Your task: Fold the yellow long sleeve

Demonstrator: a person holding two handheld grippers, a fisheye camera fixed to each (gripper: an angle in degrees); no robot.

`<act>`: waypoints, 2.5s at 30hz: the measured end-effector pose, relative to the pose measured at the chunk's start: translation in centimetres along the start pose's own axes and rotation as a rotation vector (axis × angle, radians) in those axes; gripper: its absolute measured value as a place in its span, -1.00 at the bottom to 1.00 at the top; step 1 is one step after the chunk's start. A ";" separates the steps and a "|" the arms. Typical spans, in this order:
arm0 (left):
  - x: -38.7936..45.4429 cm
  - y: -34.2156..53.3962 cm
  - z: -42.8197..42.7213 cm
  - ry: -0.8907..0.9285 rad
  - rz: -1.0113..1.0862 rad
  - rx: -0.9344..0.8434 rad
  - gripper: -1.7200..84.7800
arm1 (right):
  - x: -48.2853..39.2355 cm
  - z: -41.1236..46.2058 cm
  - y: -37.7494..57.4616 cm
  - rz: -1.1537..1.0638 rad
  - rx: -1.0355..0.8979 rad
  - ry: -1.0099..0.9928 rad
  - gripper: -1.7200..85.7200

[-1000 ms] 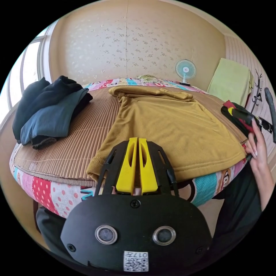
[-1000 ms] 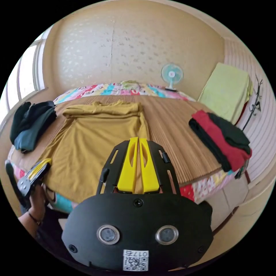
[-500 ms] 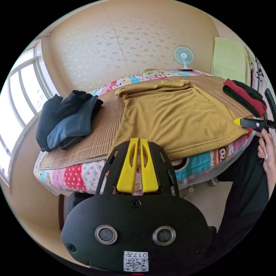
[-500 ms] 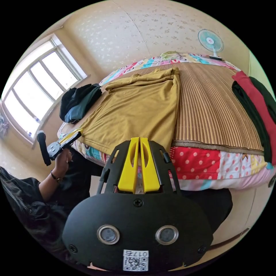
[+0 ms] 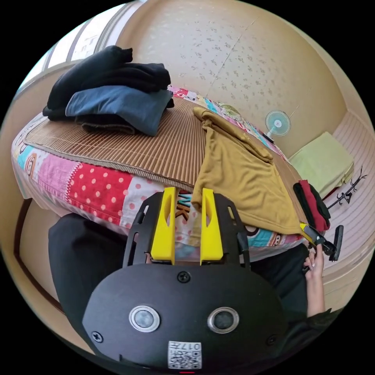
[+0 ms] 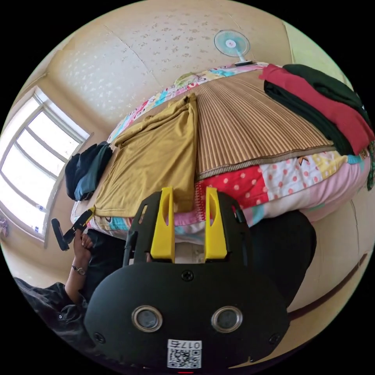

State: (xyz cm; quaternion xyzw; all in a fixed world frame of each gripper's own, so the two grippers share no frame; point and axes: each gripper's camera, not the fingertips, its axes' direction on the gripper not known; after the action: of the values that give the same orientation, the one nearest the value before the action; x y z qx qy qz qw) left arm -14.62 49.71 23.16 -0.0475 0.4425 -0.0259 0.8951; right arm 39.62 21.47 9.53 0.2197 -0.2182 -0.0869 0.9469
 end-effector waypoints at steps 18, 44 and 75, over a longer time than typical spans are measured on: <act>8.8 1.9 -29.0 0.397 0.160 0.489 -0.92 | -5.5 -28.7 2.4 -0.171 0.500 -0.468 -0.89; 18.8 -4.9 -2.1 0.194 0.222 0.044 -0.68 | -9.5 6.5 -18.9 -0.171 0.027 0.011 -0.81; 12.3 -13.0 3.3 0.009 0.090 0.070 -0.70 | 2.4 7.5 -14.8 -0.009 0.169 -0.690 -0.94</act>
State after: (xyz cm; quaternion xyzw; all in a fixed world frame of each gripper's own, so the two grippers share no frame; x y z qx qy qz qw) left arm -4.61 35.92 16.82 0.0040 0.4470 -0.0011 0.8945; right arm 37.37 4.89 9.77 0.2560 -0.5306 -0.1416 0.7955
